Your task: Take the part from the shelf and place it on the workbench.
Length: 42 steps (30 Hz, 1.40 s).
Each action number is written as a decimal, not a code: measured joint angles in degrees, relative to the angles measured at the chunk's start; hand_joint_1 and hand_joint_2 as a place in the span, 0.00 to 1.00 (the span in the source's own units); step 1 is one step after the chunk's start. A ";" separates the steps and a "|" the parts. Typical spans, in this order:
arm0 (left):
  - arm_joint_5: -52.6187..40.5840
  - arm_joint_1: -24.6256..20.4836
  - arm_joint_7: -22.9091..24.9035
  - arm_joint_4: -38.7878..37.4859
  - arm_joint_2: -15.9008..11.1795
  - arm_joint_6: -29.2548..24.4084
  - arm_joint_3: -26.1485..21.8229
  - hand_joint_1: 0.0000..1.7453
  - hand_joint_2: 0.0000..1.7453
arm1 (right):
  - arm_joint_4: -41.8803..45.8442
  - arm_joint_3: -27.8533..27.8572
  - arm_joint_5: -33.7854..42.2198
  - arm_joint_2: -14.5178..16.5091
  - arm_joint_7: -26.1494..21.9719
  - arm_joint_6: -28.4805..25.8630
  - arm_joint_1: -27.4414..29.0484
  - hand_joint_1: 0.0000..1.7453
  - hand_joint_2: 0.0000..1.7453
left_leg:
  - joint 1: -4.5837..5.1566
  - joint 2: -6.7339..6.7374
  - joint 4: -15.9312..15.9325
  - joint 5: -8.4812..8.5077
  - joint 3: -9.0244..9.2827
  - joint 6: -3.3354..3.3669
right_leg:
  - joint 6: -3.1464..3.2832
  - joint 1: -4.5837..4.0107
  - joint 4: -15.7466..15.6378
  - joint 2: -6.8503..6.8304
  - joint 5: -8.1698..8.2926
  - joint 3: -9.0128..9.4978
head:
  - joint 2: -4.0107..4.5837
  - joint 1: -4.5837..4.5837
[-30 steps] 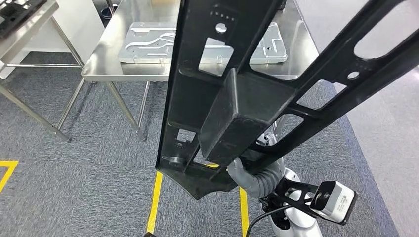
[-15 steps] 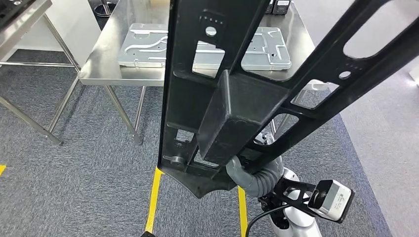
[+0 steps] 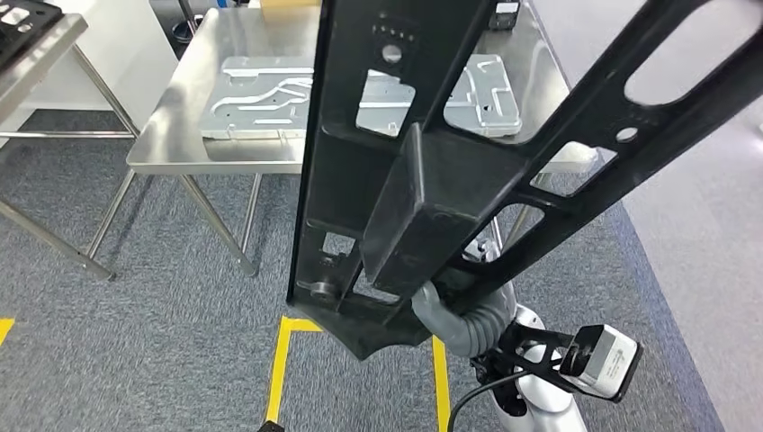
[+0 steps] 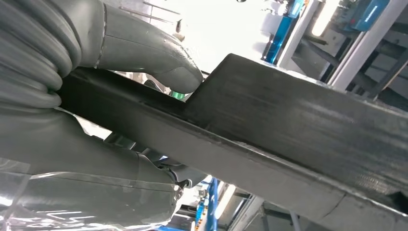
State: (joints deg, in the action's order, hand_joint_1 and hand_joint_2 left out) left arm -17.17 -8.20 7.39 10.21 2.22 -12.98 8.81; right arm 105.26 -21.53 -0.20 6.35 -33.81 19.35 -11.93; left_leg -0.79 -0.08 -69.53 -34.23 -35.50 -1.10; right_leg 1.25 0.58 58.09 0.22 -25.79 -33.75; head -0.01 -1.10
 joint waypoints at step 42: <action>0.00 0.64 -0.06 0.02 -0.20 -0.11 -0.56 0.00 1.00 | -0.27 -0.36 1.07 -0.12 1.03 0.03 0.11 1.00 1.00 | 0.97 -0.25 10.27 9.62 0.38 1.86 | -1.31 -0.44 1.03 0.48 -5.69 7.13 | 0.00 0.43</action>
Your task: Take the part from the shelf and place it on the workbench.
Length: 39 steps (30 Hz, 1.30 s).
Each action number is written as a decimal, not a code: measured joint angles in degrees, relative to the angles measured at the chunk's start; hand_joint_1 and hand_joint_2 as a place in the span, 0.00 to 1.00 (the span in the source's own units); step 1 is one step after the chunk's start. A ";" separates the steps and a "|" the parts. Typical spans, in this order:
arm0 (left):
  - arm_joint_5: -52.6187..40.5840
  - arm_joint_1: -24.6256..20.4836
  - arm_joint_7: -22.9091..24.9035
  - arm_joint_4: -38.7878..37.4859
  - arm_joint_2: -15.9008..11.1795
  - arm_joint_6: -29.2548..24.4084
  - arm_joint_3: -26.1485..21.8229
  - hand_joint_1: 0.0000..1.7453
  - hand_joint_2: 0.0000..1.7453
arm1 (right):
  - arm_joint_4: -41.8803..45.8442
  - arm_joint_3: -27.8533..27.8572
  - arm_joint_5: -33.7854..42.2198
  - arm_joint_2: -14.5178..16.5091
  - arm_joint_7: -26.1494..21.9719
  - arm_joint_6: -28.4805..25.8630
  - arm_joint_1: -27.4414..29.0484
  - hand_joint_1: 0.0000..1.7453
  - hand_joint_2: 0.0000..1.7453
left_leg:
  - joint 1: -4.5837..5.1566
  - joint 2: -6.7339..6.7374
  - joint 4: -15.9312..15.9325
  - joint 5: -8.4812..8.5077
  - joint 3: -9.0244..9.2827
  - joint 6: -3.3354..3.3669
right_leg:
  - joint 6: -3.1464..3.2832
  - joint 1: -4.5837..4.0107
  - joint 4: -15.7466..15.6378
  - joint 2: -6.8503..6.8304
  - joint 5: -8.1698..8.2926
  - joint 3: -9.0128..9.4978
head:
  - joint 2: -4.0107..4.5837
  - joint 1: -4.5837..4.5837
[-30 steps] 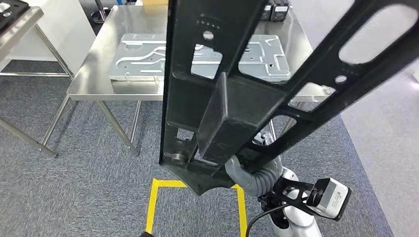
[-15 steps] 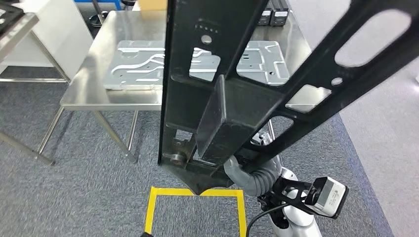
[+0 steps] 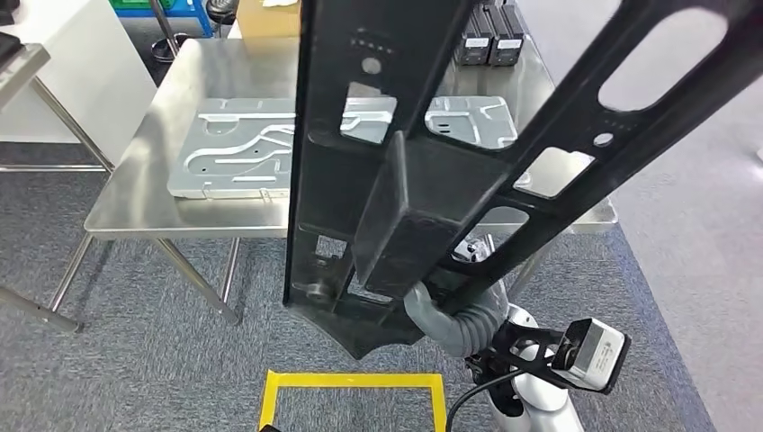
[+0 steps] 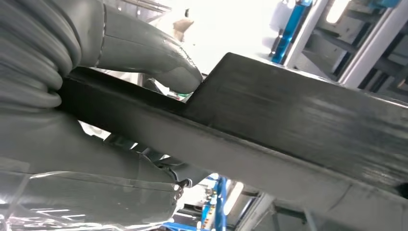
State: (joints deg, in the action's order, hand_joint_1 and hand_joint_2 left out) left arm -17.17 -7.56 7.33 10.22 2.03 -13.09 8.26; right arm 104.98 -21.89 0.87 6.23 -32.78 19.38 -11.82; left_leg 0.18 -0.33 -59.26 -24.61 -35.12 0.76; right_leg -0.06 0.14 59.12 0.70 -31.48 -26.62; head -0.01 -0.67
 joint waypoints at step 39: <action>0.16 0.44 -1.02 -0.02 0.10 0.05 -0.91 0.00 1.00 | 0.36 2.29 -6.27 -0.63 0.16 -3.74 -1.34 1.00 1.00 | -0.33 -0.22 0.79 1.06 -0.48 0.99 | -1.35 0.65 13.17 -0.19 -2.28 -11.63 | 0.00 -0.13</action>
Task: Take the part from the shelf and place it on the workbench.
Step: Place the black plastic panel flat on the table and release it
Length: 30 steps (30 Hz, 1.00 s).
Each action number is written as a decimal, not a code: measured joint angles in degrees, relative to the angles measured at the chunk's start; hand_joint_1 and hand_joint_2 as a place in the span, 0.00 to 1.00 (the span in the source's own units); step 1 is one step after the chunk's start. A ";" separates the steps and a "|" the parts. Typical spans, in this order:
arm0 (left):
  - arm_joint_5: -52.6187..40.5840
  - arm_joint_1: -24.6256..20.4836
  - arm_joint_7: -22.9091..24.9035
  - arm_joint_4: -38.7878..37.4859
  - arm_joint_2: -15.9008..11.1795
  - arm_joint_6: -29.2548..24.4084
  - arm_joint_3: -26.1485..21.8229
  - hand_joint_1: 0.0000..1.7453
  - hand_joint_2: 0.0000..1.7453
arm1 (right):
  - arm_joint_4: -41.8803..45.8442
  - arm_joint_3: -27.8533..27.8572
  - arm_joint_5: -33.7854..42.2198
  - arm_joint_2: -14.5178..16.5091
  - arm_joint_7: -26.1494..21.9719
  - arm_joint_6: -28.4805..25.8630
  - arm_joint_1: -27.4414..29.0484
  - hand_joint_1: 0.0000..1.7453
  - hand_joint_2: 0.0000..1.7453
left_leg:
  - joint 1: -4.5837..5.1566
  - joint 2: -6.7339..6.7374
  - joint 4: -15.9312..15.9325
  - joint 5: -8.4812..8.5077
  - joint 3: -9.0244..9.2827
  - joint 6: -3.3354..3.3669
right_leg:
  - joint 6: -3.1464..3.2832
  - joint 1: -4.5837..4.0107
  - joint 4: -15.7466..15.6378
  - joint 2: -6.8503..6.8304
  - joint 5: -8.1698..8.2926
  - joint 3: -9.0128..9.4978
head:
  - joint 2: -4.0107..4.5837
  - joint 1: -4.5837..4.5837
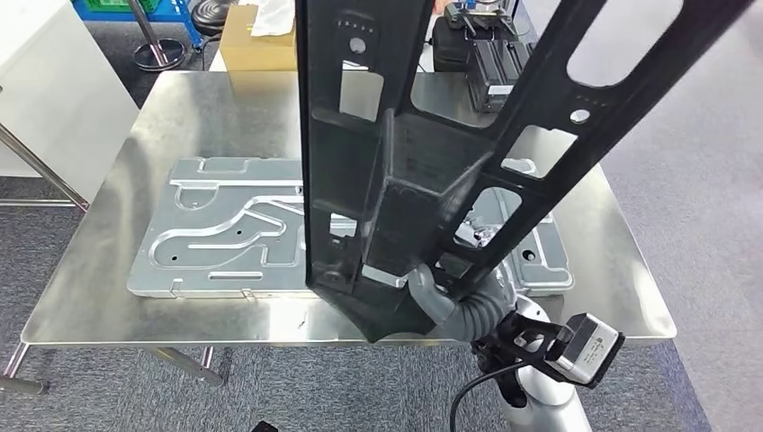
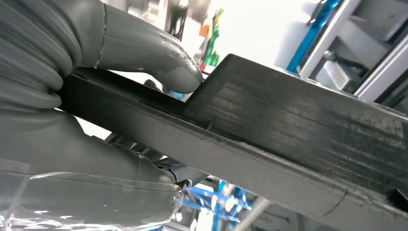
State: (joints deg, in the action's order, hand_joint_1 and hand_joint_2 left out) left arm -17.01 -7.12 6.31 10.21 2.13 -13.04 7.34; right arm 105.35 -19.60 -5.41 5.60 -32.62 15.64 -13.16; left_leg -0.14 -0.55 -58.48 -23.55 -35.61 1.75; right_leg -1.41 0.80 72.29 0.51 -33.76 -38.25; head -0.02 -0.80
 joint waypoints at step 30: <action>-1.26 -0.16 -1.70 0.04 0.92 0.86 -1.27 0.00 1.00 | -13.62 8.64 -19.47 -7.29 18.41 -4.17 -32.62 1.00 1.00 | -0.43 0.07 -0.12 -1.28 1.03 -0.16 | -0.33 -0.04 1.35 -0.32 2.49 -3.94 | 0.01 0.18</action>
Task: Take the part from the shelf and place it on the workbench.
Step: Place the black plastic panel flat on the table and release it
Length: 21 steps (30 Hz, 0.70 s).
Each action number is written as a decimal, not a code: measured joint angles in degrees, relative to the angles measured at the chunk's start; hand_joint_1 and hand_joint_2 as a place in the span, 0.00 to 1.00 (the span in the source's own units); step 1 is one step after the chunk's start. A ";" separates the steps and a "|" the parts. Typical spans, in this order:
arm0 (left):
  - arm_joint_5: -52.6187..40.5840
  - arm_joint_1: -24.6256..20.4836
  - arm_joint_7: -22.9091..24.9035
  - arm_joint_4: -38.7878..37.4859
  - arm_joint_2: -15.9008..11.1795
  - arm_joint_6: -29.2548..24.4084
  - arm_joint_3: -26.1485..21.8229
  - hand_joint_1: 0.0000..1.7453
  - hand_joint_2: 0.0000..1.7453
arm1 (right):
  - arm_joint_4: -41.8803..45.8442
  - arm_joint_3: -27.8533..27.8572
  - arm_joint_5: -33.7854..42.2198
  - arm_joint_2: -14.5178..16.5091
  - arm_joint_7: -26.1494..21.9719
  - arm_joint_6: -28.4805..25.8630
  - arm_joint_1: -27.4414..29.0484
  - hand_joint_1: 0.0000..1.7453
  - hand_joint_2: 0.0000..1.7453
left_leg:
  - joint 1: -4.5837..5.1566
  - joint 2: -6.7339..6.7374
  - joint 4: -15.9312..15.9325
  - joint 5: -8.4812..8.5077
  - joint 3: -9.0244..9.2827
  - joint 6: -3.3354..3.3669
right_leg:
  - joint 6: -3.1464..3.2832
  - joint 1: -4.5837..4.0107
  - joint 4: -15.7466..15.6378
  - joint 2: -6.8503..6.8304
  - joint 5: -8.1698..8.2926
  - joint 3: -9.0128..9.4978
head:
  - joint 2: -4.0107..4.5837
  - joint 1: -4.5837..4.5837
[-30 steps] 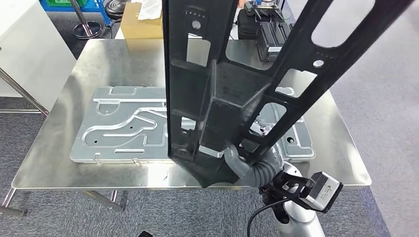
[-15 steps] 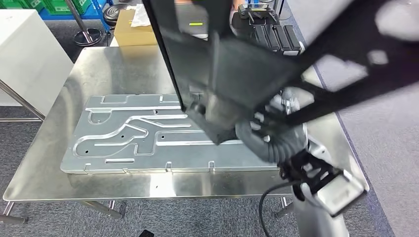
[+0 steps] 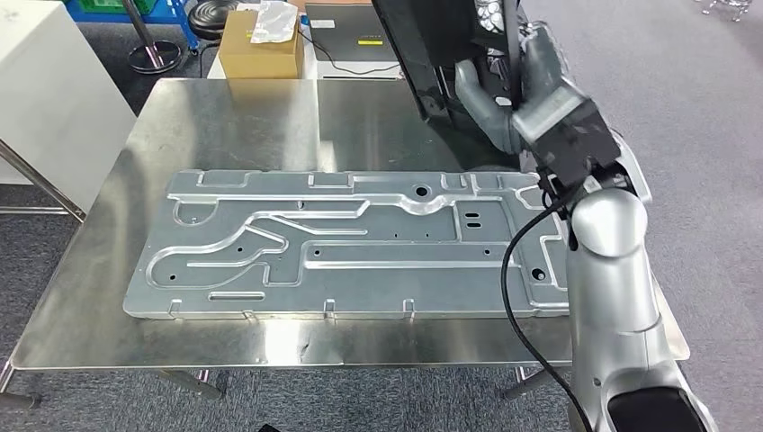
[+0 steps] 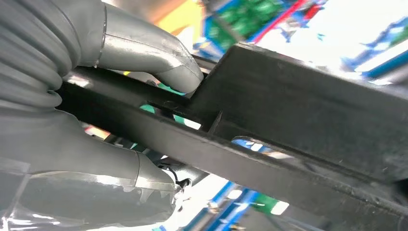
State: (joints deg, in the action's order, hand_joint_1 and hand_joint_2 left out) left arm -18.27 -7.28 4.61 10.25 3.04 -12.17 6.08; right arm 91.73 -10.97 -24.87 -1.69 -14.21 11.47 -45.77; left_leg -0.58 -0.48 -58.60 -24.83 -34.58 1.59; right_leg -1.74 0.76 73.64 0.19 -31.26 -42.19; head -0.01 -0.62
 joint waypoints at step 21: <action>-0.77 0.06 -0.87 0.00 0.08 -0.36 -0.37 0.00 1.00 | -23.36 -2.29 -4.18 -2.42 1.92 -1.52 -14.39 1.00 1.00 | 0.36 0.02 -0.88 0.46 -1.31 -1.66 | 1.87 -0.53 -14.55 0.12 6.10 6.77 | 0.00 0.07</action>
State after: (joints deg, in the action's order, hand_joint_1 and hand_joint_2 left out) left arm -19.04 -7.22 3.74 10.25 3.12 -12.53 5.70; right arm 68.37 -13.26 -29.05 -4.11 -12.28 9.95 -60.16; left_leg -0.22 -0.46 -59.47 -24.37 -35.88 -0.07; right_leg 0.13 0.23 59.09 0.30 -25.16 -35.43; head -0.01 -0.55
